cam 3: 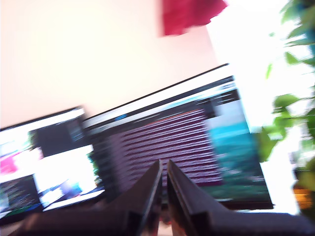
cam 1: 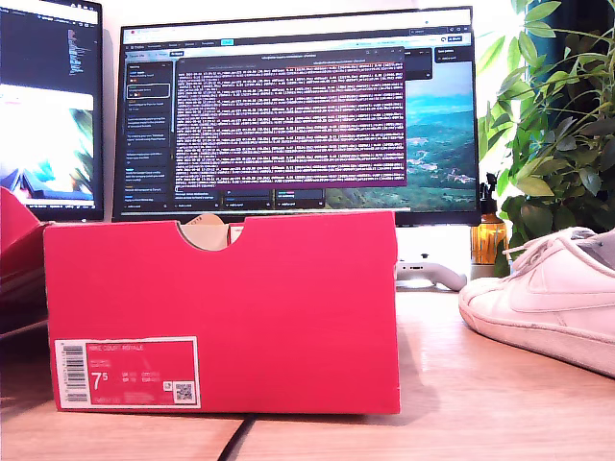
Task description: Pack the white shoes by picking the first shoe and placing it inside the red shoebox, left side, then picking and rotating the second shoe and placing it in the shoebox
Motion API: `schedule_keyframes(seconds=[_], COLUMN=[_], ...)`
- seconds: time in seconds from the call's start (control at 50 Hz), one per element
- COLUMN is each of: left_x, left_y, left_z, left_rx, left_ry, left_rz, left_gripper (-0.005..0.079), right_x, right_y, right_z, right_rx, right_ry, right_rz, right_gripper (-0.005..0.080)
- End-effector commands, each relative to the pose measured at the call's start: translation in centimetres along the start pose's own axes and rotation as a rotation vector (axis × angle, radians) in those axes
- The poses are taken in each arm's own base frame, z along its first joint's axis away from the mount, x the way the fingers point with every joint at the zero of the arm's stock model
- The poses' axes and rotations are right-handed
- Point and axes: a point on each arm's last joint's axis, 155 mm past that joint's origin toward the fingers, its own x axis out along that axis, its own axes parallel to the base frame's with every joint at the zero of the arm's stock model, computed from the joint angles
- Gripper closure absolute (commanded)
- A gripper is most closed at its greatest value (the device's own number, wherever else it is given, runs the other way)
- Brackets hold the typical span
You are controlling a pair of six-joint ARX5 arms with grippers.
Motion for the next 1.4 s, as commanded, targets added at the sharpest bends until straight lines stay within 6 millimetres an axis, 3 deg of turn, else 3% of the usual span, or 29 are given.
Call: schedule_keyframes(seconds=[0.0, 0.24, 0.36, 0.5, 0.68, 0.84, 1.04, 1.16, 1.24, 1.38], left_x=[0.5, 0.2, 0.2, -0.2, -0.4, 0.8, 2.7, 3.9, 4.6, 5.5], left_y=[0.0, 0.7, 0.0, -0.5, -1.3, -0.9, -0.4, -0.5, -0.5, -0.8], left_z=[-4.6, -12.3, -14.1, -15.9, -18.4, -19.9, -21.1, -21.2, -21.3, -21.5], left_rx=[0.109, 0.368, 0.496, 0.617, 0.794, 0.886, 0.912, 0.913, 0.913, 0.910], left_ry=[0.196, 0.580, 0.659, 0.756, 0.875, 0.953, 0.981, 0.960, 0.949, 0.935], left_rz=[-0.030, -0.148, -0.226, -0.269, -0.370, -0.363, -0.338, -0.328, -0.322, -0.323], left_gripper=[0.0758, 0.0753, 0.0753, 0.0753, 0.0751, 0.0717, 0.0699, 0.0699, 0.0699, 0.0699], right_x=[0.8, 4.2, 6.0, 8.0, 9.0, 8.2, 5.2, 2.3, 0.8, 0.6], right_y=[-0.1, -1.7, -2.9, -4.8, -6.3, -5.9, -7.3, -8.4, -8.9, -9.3], right_z=[-0.4, -1.0, -1.6, -4.0, -8.7, -12.6, -16.0, -17.2, -17.6, -17.6], right_rx=[0.023, 0.087, 0.140, 0.234, 0.348, 0.346, 0.246, 0.174, 0.150, 0.083], right_ry=[0.044, 0.188, 0.271, 0.440, 0.700, 0.925, 1.132, 1.258, 1.318, 1.335], right_rz=[0.003, -0.045, -0.084, -0.158, -0.241, -0.251, -0.353, -0.417, -0.454, -0.442], right_gripper=[0.0756, 0.0762, 0.0762, 0.0762, 0.0762, 0.0762, 0.0757, 0.0739, 0.0684, 0.0572])
